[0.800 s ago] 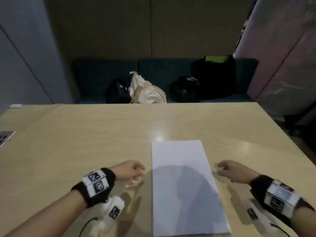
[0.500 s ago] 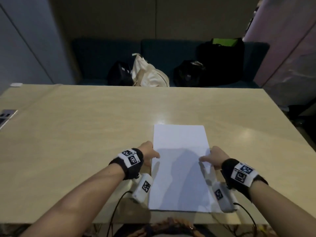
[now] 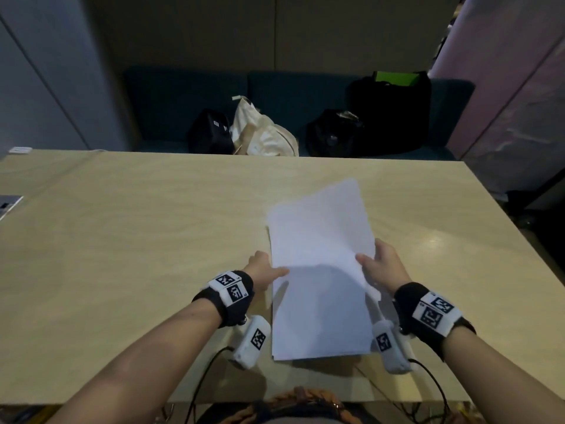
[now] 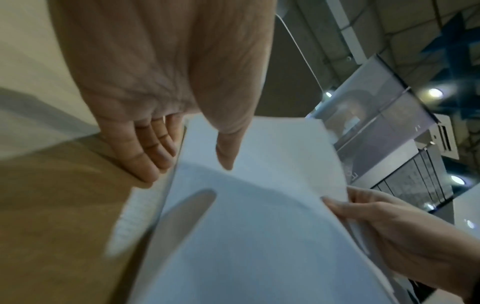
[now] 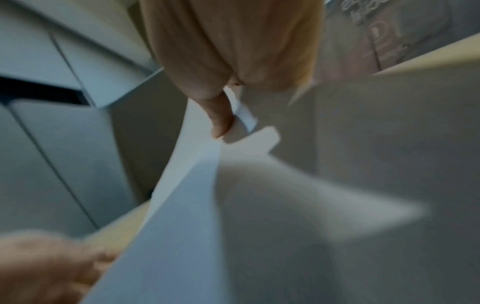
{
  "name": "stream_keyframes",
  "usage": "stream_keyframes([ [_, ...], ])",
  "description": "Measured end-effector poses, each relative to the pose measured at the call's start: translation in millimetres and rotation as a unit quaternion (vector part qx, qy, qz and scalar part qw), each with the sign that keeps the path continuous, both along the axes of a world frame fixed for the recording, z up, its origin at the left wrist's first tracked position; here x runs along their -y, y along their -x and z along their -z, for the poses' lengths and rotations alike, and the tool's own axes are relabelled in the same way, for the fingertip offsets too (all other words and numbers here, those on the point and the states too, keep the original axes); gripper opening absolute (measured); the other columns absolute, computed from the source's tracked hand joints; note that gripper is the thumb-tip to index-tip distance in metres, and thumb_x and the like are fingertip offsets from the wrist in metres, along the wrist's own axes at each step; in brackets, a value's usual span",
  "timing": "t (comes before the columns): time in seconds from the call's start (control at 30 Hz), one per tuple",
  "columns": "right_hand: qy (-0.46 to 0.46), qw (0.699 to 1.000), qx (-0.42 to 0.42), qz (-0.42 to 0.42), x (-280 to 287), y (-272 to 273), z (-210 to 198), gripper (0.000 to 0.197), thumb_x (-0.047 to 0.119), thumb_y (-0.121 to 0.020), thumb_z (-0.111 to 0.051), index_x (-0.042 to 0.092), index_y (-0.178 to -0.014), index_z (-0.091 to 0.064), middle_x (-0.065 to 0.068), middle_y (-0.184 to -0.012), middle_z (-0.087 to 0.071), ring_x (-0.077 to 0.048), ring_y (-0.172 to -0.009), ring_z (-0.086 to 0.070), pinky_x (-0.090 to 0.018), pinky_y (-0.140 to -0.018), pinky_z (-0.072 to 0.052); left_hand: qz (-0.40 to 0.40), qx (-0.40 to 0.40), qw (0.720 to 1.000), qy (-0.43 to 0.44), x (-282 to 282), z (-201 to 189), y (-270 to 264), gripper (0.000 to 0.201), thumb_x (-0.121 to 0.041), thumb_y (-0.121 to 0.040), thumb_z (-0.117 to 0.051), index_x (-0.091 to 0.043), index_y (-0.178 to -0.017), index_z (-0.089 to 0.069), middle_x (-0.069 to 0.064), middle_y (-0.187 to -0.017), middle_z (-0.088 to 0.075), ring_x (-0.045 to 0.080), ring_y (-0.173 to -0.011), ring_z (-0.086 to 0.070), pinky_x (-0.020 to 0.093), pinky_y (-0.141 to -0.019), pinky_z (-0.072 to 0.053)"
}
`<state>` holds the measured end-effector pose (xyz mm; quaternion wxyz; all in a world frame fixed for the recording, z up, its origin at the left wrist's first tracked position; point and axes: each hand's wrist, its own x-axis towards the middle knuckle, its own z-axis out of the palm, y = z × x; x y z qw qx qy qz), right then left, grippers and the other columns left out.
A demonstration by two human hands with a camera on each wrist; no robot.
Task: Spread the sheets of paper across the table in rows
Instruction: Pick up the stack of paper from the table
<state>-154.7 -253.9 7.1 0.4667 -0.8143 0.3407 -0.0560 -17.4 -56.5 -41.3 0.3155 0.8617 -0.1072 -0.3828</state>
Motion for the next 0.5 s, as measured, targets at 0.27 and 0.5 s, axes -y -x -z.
stream_keyframes([
  [0.27,-0.066,0.984,0.166,0.017,8,-24,-63,0.020,-0.003,-0.088,-0.055,0.005,-0.105,-0.058,0.005,-0.082,-0.062,0.013,-0.052,-0.062,-0.003,-0.048,-0.044,-0.154,-0.129,0.922,0.332,9,-49,-7,0.036,-0.006,-0.091,-0.055,0.001,-0.126,-0.052,0.013,-0.128,-0.060,0.027,-0.112,-0.059,0.041,-0.103,-0.042],
  [0.5,0.017,0.956,0.207,0.206,10,-38,-51,0.024,0.012,-0.072,-0.077,0.015,-0.089,-0.061,0.007,-0.071,-0.058,-0.005,-0.063,-0.055,-0.012,-0.056,-0.044,-0.190,-0.032,0.907,0.376,13,-63,-17,0.032,-0.003,-0.084,-0.063,0.000,-0.116,-0.059,0.010,-0.112,-0.064,0.025,-0.102,-0.063,0.032,-0.089,-0.047],
])
